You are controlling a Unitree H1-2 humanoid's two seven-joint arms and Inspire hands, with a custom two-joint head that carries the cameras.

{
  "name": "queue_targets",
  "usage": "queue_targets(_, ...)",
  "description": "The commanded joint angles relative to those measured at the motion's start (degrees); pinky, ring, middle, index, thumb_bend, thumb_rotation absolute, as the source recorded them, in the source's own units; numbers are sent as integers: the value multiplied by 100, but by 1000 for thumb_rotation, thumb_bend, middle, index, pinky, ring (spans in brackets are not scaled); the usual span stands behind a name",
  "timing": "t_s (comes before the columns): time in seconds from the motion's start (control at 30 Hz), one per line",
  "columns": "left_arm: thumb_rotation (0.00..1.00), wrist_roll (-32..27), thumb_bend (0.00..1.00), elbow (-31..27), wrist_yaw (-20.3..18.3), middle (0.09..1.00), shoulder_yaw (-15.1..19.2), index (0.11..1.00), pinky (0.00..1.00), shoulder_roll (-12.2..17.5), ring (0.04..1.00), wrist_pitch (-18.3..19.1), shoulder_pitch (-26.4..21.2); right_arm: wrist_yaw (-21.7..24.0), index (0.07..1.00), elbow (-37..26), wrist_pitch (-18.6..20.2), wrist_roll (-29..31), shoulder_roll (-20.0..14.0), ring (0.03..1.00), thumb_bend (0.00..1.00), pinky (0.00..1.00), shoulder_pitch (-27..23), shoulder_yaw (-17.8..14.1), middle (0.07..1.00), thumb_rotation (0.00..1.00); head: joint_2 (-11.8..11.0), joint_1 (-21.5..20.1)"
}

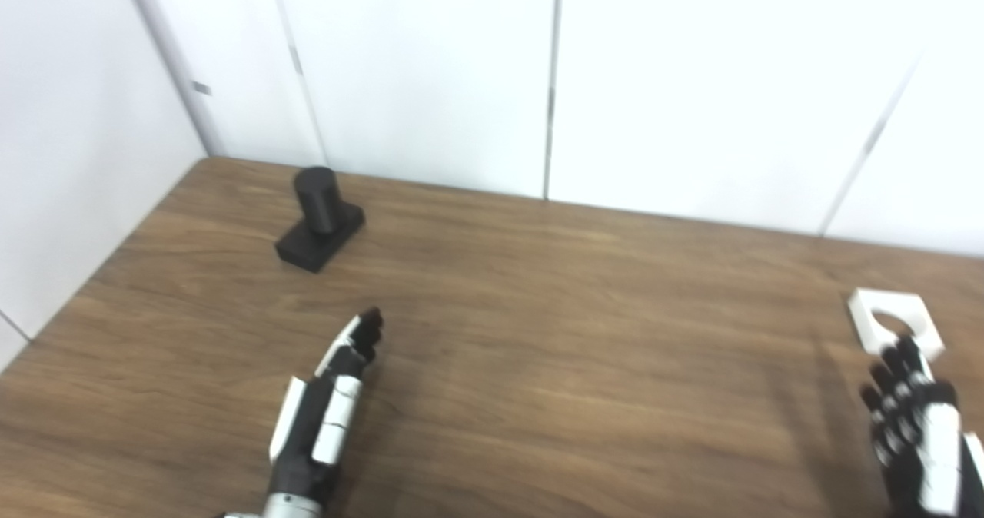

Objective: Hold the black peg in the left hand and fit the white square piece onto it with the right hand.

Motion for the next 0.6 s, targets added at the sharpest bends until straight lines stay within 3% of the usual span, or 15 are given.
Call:
queue_targets(0.0,900,162,633,40,130,935,-76,923,936,-476,939,-331,63,150,1000,-3,-442,103,-179,1000,568,1000,832,13,1000,1000,-64,76)
queue_targets(0.07,901,223,622,125,191,935,-132,930,928,-515,935,-410,52,189,1000,82,-486,163,-171,1000,606,1000,805,-31,1000,1000,-192,217)
queue_targets(0.23,889,299,596,311,299,939,-242,940,917,-571,932,-542,45,241,997,284,-583,234,-144,1000,588,1000,730,-111,1000,1000,-442,468)
queue_targets(0.43,876,342,560,442,385,915,-309,906,904,-561,912,-687,0,346,1000,479,-790,296,-162,1000,568,1000,673,-131,1000,1000,-507,444)
queue_targets(0.57,856,483,613,487,461,913,-328,907,901,-545,914,-631,-17,339,1000,515,-783,250,-162,1000,586,1000,660,-121,1000,1000,-544,374)
